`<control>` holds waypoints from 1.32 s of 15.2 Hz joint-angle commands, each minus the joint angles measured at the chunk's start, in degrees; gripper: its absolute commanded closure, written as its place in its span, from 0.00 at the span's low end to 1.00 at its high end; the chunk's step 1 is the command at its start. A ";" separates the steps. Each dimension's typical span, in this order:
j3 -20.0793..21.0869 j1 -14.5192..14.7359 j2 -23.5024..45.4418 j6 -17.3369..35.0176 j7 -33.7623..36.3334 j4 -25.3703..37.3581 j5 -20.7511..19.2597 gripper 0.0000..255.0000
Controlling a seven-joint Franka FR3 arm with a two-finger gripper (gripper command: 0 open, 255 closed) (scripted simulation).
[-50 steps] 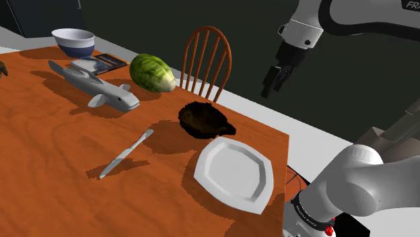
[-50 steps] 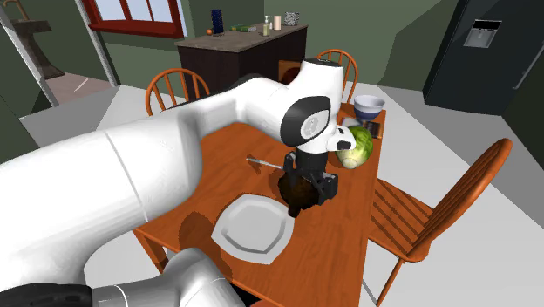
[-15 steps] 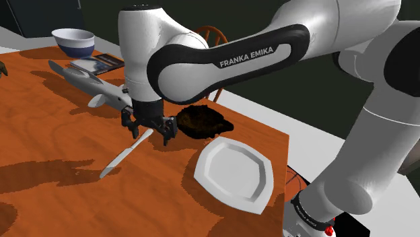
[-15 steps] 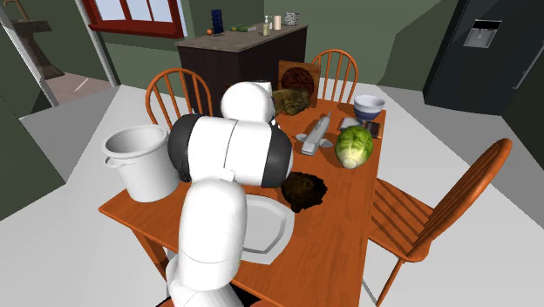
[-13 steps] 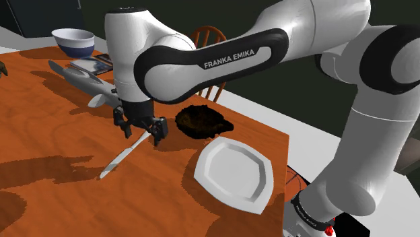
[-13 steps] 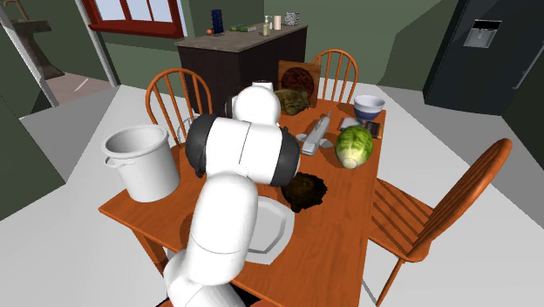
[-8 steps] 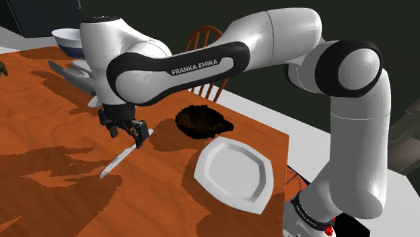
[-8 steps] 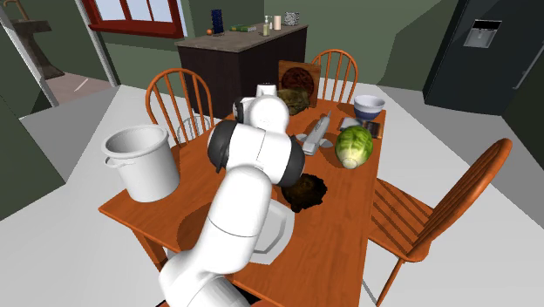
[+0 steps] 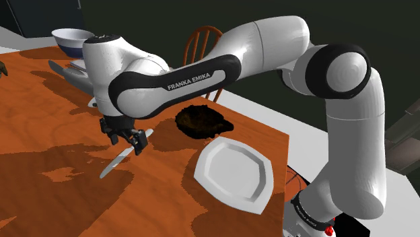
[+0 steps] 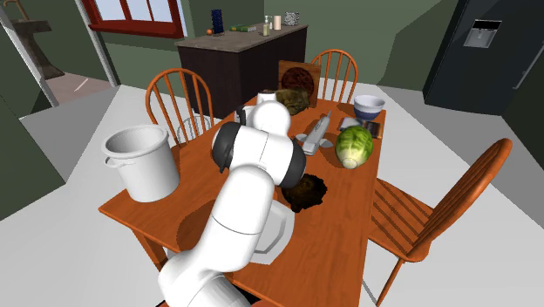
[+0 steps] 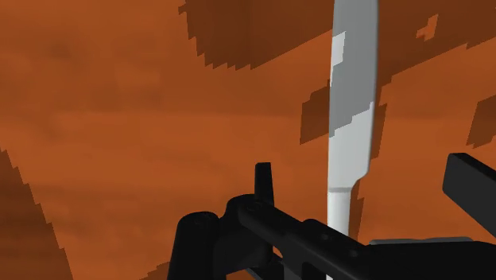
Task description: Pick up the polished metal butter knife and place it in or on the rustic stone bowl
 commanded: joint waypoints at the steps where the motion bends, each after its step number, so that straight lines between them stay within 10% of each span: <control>1: -0.06 0.01 0.12 0.29 0.05 -0.16 -0.09 0.00; 7: -0.06 0.00 0.11 0.28 0.05 -0.16 -0.09 0.00; 8: -0.06 0.00 0.11 0.28 0.05 -0.16 -0.09 1.00; 20: 0.35 -0.12 -0.79 -1.46 -0.31 0.82 0.51 1.00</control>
